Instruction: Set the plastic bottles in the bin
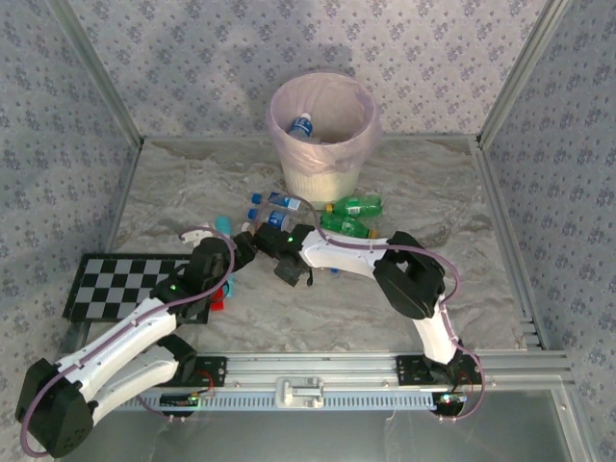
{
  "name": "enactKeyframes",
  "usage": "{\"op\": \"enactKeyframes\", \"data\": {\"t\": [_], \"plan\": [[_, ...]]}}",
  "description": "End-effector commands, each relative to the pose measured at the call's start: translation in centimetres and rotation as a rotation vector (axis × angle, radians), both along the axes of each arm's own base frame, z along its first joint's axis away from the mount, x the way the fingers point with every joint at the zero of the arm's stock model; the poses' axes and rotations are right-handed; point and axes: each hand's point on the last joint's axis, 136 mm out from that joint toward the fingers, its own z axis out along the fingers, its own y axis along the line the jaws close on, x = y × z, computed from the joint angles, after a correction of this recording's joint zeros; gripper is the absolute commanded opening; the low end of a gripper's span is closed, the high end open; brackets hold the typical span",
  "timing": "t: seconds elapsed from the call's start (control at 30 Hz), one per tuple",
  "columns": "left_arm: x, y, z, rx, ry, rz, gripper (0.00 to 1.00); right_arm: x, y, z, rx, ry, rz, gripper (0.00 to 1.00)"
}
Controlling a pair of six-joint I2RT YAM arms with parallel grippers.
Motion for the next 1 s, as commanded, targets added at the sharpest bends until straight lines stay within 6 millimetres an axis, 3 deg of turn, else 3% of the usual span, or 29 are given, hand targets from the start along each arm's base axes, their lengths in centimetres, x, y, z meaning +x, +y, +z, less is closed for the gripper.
{"op": "enactKeyframes", "data": {"t": [0.0, 0.37, 0.6, 0.8, 0.97], "plan": [[0.3, -0.2, 0.9, -0.026, -0.027, 0.011, 1.0, -0.7, -0.4, -1.6, -0.055, 0.029, 0.022, 0.84], [0.2, 1.1, 1.9, -0.013, -0.058, 0.058, 1.0, -0.9, -0.9, -3.0, -0.042, 0.08, 0.014, 0.8], [0.3, 1.2, 1.9, -0.015, -0.056, 0.058, 1.0, -1.2, -1.1, -3.0, -0.034, 0.089, 0.01, 0.66], [0.4, 0.7, 1.5, -0.021, -0.039, 0.048, 1.0, -1.1, -0.8, -1.9, 0.007, 0.07, 0.014, 0.53], [0.5, 0.4, 1.4, -0.029, -0.033, 0.04, 1.0, -1.2, -0.1, 0.5, 0.119, 0.049, 0.013, 0.49]]}}
